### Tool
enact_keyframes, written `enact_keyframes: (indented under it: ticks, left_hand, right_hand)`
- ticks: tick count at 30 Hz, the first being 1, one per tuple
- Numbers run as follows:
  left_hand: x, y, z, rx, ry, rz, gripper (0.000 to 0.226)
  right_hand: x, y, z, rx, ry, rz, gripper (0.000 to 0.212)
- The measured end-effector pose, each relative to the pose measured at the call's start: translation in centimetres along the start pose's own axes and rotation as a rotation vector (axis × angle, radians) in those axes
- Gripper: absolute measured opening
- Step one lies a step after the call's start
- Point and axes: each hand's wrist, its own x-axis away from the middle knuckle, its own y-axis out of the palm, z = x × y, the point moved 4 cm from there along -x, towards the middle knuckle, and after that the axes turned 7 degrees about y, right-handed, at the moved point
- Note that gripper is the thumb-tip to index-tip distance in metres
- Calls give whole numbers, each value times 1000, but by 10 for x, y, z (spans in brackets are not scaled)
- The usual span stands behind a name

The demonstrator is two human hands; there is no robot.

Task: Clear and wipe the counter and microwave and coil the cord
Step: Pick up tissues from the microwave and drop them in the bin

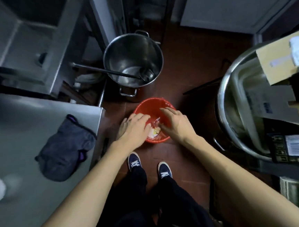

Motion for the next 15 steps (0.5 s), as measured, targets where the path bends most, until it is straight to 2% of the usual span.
enact_keyframes:
  ticks: [7,15]
  left_hand:
    - [80,-30,18,76,-193,189,37]
    - [182,-73,13,25,-418,443,40]
  right_hand:
    - [37,-45,-26,72,-238,4,67]
    - [80,-52,-113,122,-562,16,67]
